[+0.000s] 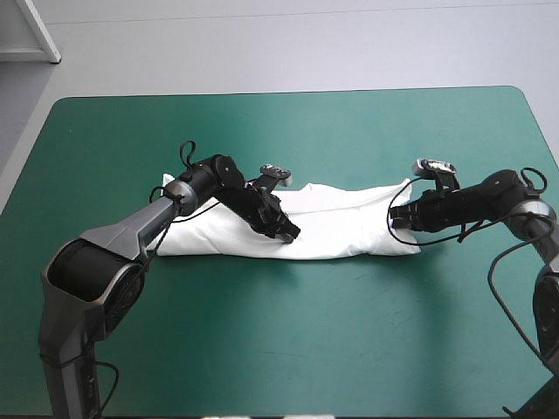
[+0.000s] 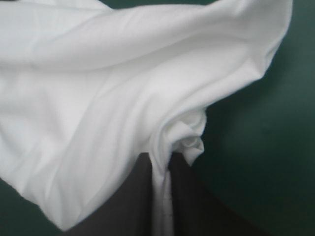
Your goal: Fold the cloth
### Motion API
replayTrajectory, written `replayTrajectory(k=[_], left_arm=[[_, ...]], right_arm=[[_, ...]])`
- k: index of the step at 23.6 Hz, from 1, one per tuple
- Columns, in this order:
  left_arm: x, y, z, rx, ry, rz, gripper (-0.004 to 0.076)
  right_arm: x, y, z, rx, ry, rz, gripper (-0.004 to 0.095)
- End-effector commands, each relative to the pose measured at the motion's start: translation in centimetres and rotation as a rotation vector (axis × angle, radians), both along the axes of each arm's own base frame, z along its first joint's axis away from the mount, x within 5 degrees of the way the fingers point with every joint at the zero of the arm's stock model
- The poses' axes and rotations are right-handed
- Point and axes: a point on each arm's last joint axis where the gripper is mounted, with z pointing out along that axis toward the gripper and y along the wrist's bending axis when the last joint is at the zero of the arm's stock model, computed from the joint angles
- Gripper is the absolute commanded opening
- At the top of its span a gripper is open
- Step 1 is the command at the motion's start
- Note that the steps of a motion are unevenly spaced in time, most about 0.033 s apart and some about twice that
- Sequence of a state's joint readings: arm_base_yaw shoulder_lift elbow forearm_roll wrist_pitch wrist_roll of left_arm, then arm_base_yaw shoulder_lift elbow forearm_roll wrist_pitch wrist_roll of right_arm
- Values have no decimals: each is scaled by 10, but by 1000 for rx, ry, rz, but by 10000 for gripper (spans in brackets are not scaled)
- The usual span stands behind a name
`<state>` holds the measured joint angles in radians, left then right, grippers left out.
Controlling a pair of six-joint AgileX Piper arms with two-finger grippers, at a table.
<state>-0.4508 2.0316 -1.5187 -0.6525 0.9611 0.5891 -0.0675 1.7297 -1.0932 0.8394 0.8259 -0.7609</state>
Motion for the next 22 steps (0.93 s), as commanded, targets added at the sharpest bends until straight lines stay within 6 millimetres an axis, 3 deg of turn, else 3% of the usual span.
replayTrajectory(k=[1, 5, 7, 11, 14, 18, 21, 22], left_arm=[[4, 0, 17, -7, -86, 17, 19], [6, 0, 17, -12, -103, 30, 19], [6, 4, 33, -10, -148, 27, 19], [6, 39, 109, 74, -342, 68, 19], [-4, 75, 169, 190, -465, 128, 19], [-35, 115, 238, 266, -589, 242, 19], [-64, 133, 276, 294, -700, 304, 19], [-82, 142, 296, 299, -756, 340, 19]], right_arm=[[2, 1, 59, 43, -161, 1, -5], [-1, 6, 106, 92, -236, 38, -5], [-3, 15, 123, 117, -245, 84, -5], [-6, 58, 148, 90, -289, 182, -5], [-5, 91, 159, 61, -318, 231, -5], [0, 138, 167, 86, -325, 309, -6], [7, 174, 163, 106, -309, 362, -5], [10, 200, 160, 124, -302, 400, -5]])
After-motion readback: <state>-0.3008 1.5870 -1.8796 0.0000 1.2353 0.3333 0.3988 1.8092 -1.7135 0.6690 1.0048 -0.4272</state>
